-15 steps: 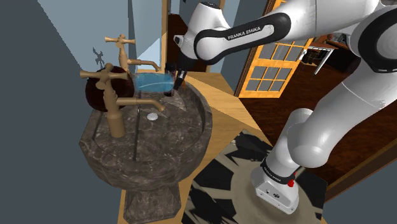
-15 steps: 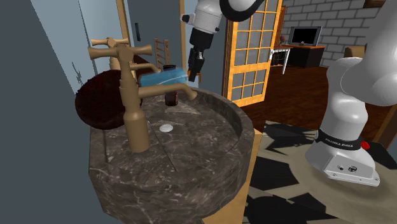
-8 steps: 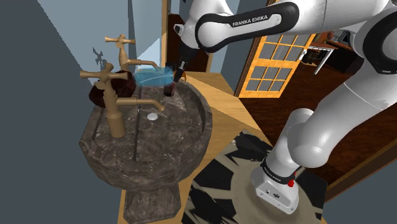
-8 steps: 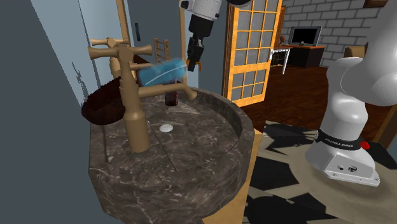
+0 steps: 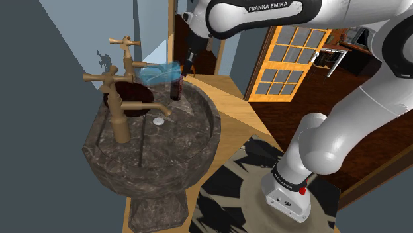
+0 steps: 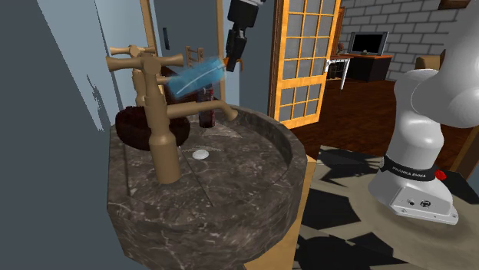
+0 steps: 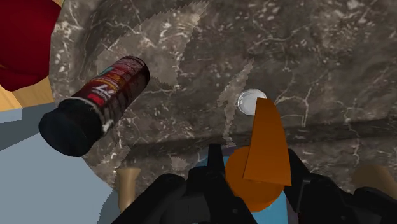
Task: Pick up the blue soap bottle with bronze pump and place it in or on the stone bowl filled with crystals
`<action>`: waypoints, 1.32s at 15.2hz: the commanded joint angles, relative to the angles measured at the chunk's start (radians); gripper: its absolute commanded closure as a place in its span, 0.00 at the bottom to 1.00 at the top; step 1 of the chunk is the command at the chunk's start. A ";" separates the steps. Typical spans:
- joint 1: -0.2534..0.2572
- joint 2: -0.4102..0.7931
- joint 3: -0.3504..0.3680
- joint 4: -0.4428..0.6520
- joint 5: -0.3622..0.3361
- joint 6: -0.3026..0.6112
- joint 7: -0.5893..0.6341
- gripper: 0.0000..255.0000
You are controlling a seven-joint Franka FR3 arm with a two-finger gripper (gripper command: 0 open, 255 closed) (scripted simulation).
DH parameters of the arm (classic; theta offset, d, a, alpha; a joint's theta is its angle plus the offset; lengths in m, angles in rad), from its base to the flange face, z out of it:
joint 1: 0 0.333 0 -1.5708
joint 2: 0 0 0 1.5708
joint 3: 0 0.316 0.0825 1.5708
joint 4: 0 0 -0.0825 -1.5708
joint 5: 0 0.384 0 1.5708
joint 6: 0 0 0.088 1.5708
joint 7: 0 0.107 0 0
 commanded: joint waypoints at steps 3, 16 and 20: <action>0.013 0.054 0.022 0.076 -0.001 -0.022 0.035 1.00; 0.105 0.477 0.119 0.560 -0.060 -0.090 0.243 1.00; 0.111 0.501 0.120 0.552 -0.065 -0.059 0.253 1.00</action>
